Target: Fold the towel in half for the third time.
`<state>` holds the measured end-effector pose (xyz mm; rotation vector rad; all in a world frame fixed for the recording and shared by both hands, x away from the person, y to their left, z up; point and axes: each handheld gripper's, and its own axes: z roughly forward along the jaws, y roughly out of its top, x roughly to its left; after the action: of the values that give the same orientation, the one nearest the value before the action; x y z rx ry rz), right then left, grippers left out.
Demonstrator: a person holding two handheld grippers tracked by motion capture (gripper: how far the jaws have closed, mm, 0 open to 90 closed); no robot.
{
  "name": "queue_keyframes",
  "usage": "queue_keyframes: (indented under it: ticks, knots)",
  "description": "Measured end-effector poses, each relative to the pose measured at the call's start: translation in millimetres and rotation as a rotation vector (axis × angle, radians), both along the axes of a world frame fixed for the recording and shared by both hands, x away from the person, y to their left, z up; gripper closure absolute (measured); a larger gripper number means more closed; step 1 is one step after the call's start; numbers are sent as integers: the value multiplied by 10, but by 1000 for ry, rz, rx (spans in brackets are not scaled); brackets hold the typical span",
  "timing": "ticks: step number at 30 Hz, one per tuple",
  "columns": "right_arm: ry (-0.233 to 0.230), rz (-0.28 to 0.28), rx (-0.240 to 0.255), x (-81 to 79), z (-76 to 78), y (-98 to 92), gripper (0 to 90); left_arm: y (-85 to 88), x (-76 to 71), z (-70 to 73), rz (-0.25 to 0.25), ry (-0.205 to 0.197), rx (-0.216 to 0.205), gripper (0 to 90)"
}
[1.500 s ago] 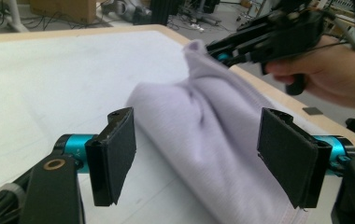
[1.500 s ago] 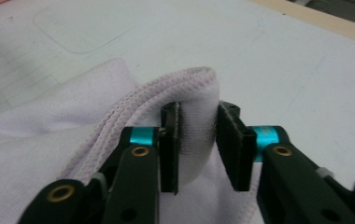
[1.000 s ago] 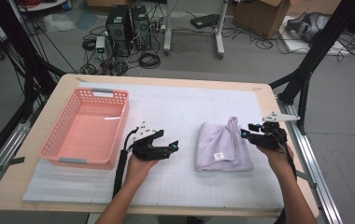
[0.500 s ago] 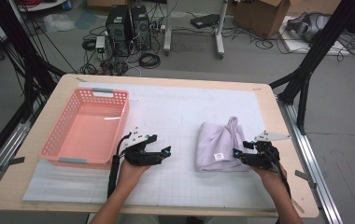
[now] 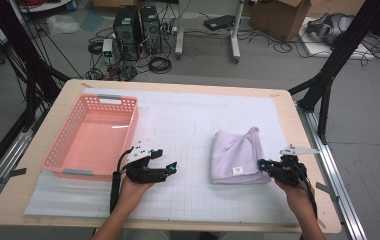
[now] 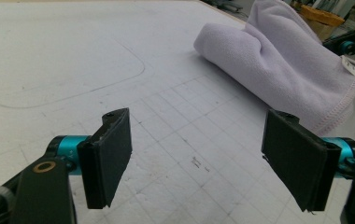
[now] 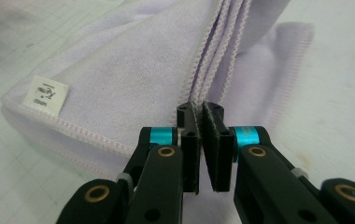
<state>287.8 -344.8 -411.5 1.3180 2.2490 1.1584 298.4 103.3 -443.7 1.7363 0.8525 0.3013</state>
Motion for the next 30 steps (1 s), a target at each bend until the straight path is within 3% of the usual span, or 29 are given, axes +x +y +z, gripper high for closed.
queue_keyframes:
  ticks: [5, 7, 8, 9, 11, 13, 18, 21, 24, 26, 30]
  knots:
    - [11, -59, -37, -105, 39, -161, 855, -6, -7, -1, 1, -3, -2, 248]
    - [66, -74, -46, -111, 2, -203, 837, -14, -12, -3, 0, 0, -1, 248]
    - [121, -79, -46, -96, -34, -215, 789, -17, -11, -4, -2, -2, 0, 249]
    - [139, -96, -53, -90, -53, -221, 731, -20, -13, -4, -2, -1, -1, 249]
    - [118, -117, -45, -51, -18, -230, 685, -22, -14, 2, -2, -4, -3, 249]
    - [68, -130, -53, 16, 96, -185, 651, -15, -20, 11, -1, -9, -7, 250]
    - [-46, -84, -117, 313, 336, 83, 570, 25, -21, 25, 2, -8, -15, 250]
    - [-95, -34, -107, 524, 384, 255, 561, 29, -26, 27, 0, -9, -15, 250]
    - [-83, 37, -123, 746, 374, 431, 584, 30, -27, 28, -1, -9, -17, 253]
    - [-55, 67, -113, 882, 346, 537, 578, 28, -24, 24, -2, -6, -15, 253]
    - [5, 123, -140, 1101, 249, 740, 551, 30, -30, 24, -1, -2, -17, 253]
